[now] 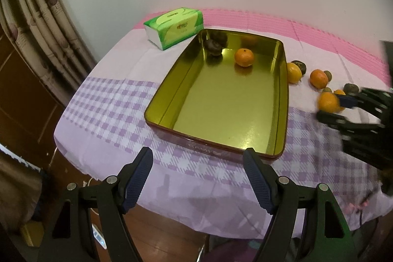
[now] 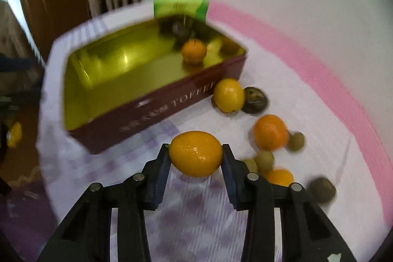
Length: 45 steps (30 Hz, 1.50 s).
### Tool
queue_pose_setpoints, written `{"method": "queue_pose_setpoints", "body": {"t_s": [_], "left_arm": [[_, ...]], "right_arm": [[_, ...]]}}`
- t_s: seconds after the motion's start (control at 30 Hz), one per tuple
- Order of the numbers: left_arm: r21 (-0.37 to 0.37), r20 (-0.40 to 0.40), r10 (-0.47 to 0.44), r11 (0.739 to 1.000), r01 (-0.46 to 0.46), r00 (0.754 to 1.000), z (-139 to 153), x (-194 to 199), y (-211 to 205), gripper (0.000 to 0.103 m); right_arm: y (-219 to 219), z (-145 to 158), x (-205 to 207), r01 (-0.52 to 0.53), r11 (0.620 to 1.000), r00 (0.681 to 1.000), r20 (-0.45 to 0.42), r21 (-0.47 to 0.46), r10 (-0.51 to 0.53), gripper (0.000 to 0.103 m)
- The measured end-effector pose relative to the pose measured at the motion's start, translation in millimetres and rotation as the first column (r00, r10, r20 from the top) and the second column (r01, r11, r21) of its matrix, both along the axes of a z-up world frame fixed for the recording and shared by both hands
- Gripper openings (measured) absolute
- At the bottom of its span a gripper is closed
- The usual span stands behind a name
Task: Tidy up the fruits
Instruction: 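Hold the kumquat in the right gripper while the left gripper grasps two green limes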
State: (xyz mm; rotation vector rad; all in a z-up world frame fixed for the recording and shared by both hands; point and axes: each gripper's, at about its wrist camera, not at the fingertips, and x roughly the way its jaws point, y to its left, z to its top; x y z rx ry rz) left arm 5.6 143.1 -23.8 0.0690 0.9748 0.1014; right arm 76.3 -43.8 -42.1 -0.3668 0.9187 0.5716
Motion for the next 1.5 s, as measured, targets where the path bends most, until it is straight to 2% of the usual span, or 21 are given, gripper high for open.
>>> {"method": "queue_pose_setpoints", "body": {"t_s": [0.1, 0.23, 0.33, 0.47, 0.63, 0.73, 0.83, 0.93, 1.03, 1.13, 1.3, 1.37, 1.4, 1.5], "left_arm": [[-0.008, 0.009, -0.036, 0.999, 0.036, 0.999, 1, -3, -6, 0.076], [-0.022, 0.033, -0.150, 0.988, 0.150, 0.988, 3, -11, -27, 0.076], [-0.064, 0.036, -0.286, 0.955, 0.288, 0.957, 5, -17, -52, 0.076], [-0.103, 0.042, -0.421, 0.900, 0.423, 0.906, 8, -16, -84, 0.076], [-0.128, 0.050, -0.498, 0.857, 0.500, 0.866, 13, 17, -122, 0.076], [-0.141, 0.007, -0.519, 0.846, 0.514, 0.855, 4, 49, -140, 0.076], [-0.120, -0.030, -0.563, 0.823, 0.556, 0.826, -10, 75, -160, 0.076], [-0.077, -0.064, -0.566, 0.824, 0.561, 0.822, -25, 93, -170, 0.076], [-0.130, -0.072, -0.560, 0.826, 0.549, 0.826, -35, 110, -171, 0.073], [-0.177, -0.097, -0.555, 0.827, 0.534, 0.826, -43, 126, -172, 0.061], [-0.197, -0.137, -0.560, 0.824, 0.531, 0.817, -57, 144, -178, 0.052], [-0.202, -0.151, -0.569, 0.819, 0.538, 0.809, -62, 147, -182, 0.043], [-0.209, -0.159, -0.576, 0.813, 0.543, 0.802, -65, 147, -184, 0.035], [-0.150, -0.147, -0.585, 0.810, 0.567, 0.798, -64, 142, -192, 0.025]], "right_arm": [[-43, 12, -27, 0.119, 0.991, 0.992, 0.034, 0.061, -0.121, 0.037], [-122, 6, -42, 0.335, 0.940, 0.940, 0.049, 0.060, -0.338, 0.037], [-171, 1, -44, 0.457, 0.888, 0.885, 0.079, 0.043, -0.459, 0.037], [-210, -14, -38, 0.547, 0.835, 0.833, 0.057, 0.059, -0.550, 0.037], [-220, -31, -38, 0.581, 0.808, 0.810, 0.025, 0.093, -0.586, 0.037], [-226, -31, -43, 0.587, 0.799, 0.804, 0.018, 0.128, -0.594, 0.038], [-229, -31, -45, 0.587, 0.796, 0.805, 0.000, 0.146, -0.593, 0.038], [-230, -31, -43, 0.585, 0.796, 0.807, -0.014, 0.154, -0.590, 0.038], [-230, -32, -41, 0.585, 0.795, 0.808, -0.021, 0.160, -0.589, 0.039], [-233, -31, -43, 0.585, 0.793, 0.807, -0.029, 0.170, -0.590, 0.039], [-234, -32, -43, 0.586, 0.790, 0.806, -0.034, 0.179, -0.591, 0.040], [-235, -32, -42, 0.589, 0.787, 0.804, -0.039, 0.187, -0.593, 0.040], [-235, -32, -42, 0.589, 0.786, 0.804, -0.038, 0.187, -0.593, 0.040], [-235, -32, -42, 0.590, 0.786, 0.804, -0.039, 0.187, -0.594, 0.040]]}}
